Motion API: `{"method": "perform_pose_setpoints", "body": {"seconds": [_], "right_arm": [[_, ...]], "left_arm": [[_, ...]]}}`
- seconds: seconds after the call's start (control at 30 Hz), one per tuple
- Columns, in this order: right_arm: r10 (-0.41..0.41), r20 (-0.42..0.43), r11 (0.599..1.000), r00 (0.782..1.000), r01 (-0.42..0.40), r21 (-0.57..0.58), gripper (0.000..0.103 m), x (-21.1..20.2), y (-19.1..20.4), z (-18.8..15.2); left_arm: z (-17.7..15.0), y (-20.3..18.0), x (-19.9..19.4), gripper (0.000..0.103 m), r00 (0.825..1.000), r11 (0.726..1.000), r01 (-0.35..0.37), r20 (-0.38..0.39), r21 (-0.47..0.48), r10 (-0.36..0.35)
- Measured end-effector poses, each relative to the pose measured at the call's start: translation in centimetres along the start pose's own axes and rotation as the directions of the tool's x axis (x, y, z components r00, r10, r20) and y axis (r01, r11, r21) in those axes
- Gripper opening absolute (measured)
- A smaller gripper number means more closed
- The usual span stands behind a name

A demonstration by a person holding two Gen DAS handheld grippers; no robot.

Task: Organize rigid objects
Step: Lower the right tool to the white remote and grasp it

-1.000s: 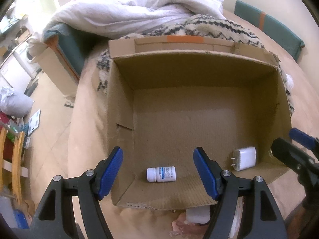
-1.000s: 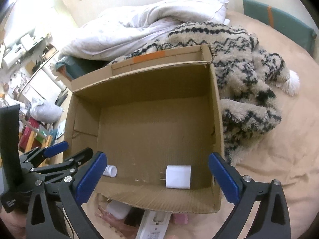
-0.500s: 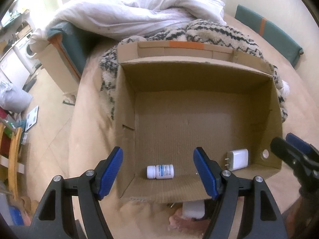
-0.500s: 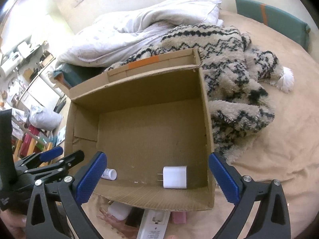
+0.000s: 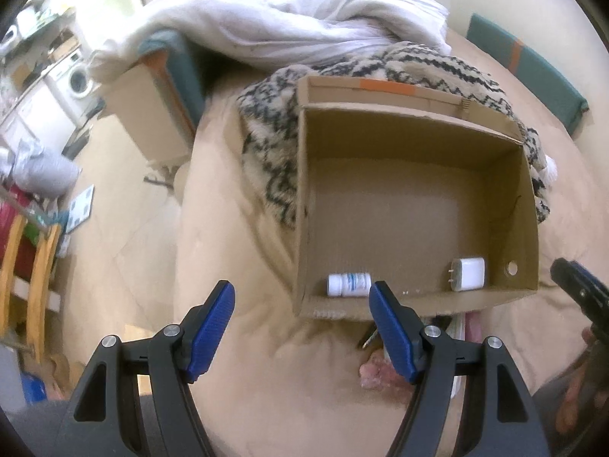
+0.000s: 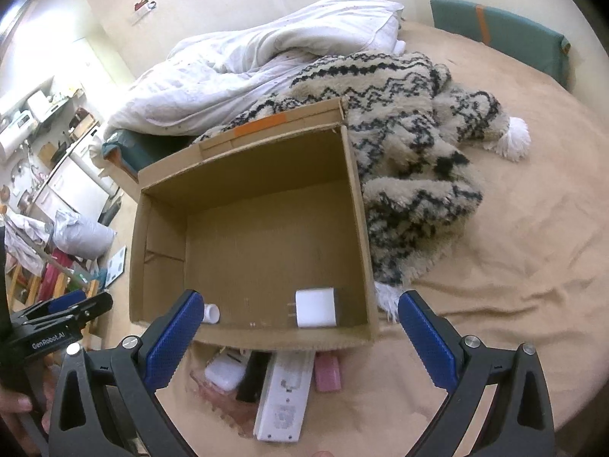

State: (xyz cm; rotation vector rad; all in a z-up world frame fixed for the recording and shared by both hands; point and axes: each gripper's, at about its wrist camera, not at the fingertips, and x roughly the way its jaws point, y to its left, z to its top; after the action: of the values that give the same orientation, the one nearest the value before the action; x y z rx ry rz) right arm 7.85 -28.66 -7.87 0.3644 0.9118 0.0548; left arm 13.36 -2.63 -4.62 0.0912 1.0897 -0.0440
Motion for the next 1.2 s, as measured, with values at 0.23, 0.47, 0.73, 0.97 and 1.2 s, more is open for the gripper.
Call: {"method": "perform_pose_setpoints", "body": {"seconds": [0.23, 0.47, 0.73, 0.97, 1.2], "right_arm": [[-0.005, -0.045, 1.0, 0.999, 0.005, 0.017, 0.103, -0.4, 0.0, -2.4], [0.03, -0.158, 0.992, 0.987, -0.009, 0.129, 0.103, 1.4, -1.5, -3.7], [0.071, -0.431, 0.996, 0.899, -0.039, 0.083, 0.073, 7.9, 1.2, -6.6], [0.133, -0.523, 0.973, 0.842, -0.012, 0.228, 0.067, 11.7, -0.8, -9.4], [0.191, -0.483, 0.955, 0.854, -0.047, 0.294, 0.065, 12.6, -1.4, -9.6]], "left_arm": [[-2.5, 1.3, 0.8, 0.071, 0.999, 0.999, 0.019, -0.038, -0.047, -0.021], [-2.8, 2.2, 1.3, 0.071, 0.999, 0.996, -0.018, -0.048, -0.091, 0.014], [-2.8, 2.7, 1.8, 0.071, 0.992, 0.988, 0.057, -0.102, -0.147, -0.072], [-2.9, 2.9, 1.3, 0.071, 0.988, 0.982, 0.095, -0.106, -0.165, -0.113], [-3.0, 2.9, 1.4, 0.071, 0.986, 0.981, 0.1, -0.115, -0.167, -0.12]]}}
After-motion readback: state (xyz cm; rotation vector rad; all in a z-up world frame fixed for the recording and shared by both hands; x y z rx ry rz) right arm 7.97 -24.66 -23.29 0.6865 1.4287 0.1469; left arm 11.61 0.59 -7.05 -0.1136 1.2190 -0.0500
